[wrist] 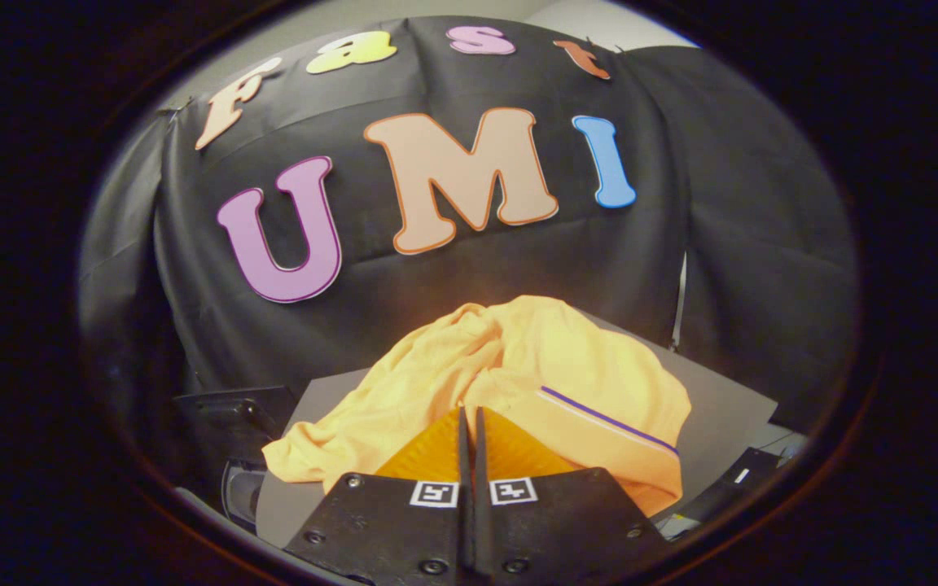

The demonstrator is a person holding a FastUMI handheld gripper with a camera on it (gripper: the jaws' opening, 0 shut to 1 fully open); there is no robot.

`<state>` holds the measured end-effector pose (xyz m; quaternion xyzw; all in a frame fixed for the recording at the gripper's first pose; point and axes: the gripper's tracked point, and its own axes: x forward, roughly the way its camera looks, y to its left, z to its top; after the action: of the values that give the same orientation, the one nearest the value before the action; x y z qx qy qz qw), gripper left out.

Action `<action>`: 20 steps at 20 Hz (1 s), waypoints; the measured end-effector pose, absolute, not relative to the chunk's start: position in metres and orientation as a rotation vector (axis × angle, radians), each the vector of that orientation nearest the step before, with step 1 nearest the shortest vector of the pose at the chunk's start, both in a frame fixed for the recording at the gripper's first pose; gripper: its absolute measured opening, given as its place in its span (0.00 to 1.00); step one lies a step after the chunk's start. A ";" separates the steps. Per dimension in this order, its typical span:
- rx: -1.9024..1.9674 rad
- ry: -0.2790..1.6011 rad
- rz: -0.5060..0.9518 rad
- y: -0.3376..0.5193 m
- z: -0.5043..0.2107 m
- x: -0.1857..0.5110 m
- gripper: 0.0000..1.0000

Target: Put the clothes into the washing machine and then close the washing machine lid.

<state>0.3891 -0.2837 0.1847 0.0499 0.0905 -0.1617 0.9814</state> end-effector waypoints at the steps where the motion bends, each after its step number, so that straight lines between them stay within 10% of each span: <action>1: 0.071 0.161 -0.323 -0.280 0.196 0.387 0.00; 20: -0.019 0.051 -0.141 -0.148 0.309 0.412 0.00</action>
<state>0.4119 -0.1482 0.3090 -0.0097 0.0255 -0.0703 0.9972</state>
